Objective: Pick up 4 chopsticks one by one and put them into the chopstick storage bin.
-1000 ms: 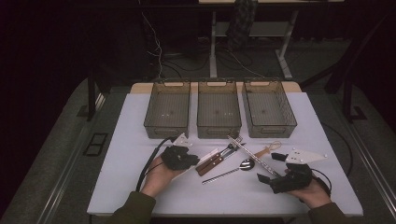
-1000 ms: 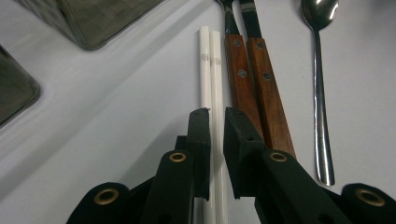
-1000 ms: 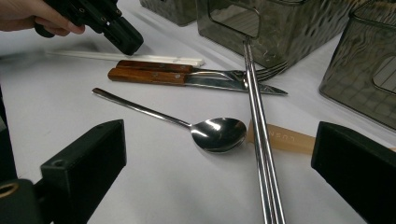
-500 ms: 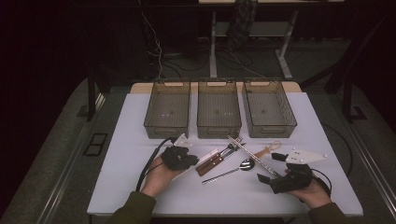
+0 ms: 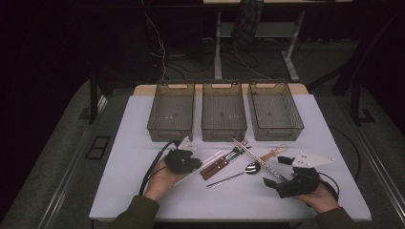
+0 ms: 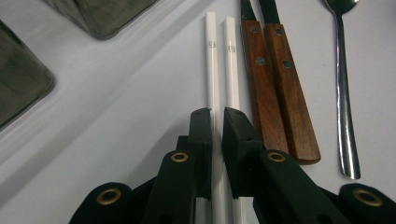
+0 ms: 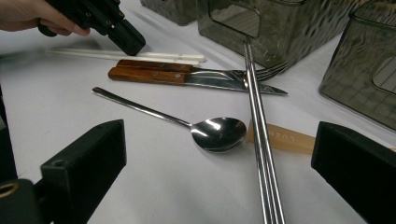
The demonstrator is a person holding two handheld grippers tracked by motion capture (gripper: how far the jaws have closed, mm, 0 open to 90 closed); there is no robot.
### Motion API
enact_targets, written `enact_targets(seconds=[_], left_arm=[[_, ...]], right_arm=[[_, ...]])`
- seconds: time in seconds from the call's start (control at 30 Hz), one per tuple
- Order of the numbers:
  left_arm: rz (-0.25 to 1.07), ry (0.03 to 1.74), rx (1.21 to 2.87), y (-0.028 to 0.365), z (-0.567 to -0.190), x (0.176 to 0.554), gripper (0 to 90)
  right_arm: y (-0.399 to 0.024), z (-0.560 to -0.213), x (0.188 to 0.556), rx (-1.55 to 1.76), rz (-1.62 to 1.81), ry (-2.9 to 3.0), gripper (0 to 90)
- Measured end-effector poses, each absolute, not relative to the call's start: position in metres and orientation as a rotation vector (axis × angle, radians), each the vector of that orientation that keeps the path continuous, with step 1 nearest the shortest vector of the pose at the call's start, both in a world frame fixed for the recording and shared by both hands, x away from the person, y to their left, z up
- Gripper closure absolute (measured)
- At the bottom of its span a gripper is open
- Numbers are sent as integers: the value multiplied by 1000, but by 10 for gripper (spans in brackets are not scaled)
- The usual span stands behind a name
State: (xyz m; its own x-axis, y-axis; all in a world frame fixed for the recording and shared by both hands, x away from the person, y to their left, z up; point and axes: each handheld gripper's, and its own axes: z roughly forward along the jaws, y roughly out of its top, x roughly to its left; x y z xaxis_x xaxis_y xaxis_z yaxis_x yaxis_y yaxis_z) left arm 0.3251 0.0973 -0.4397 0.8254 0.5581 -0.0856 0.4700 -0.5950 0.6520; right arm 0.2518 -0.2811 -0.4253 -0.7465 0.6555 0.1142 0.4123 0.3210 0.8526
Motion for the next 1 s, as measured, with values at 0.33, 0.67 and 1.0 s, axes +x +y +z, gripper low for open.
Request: enact_targets(seconds=[0.33, 0.67, 1.0], left_arm=[[215, 748, 2332, 97, -441, 325, 805], [166, 817, 2258, 103, -446, 325, 810], [158, 839, 2239, 105, -447, 326, 836]], right_arm=[[-281, -425, 252, 968, 1392, 2335, 27], [-281, -425, 252, 964, 1388, 2338, 27], [-280, -426, 252, 965, 1387, 2337, 27]])
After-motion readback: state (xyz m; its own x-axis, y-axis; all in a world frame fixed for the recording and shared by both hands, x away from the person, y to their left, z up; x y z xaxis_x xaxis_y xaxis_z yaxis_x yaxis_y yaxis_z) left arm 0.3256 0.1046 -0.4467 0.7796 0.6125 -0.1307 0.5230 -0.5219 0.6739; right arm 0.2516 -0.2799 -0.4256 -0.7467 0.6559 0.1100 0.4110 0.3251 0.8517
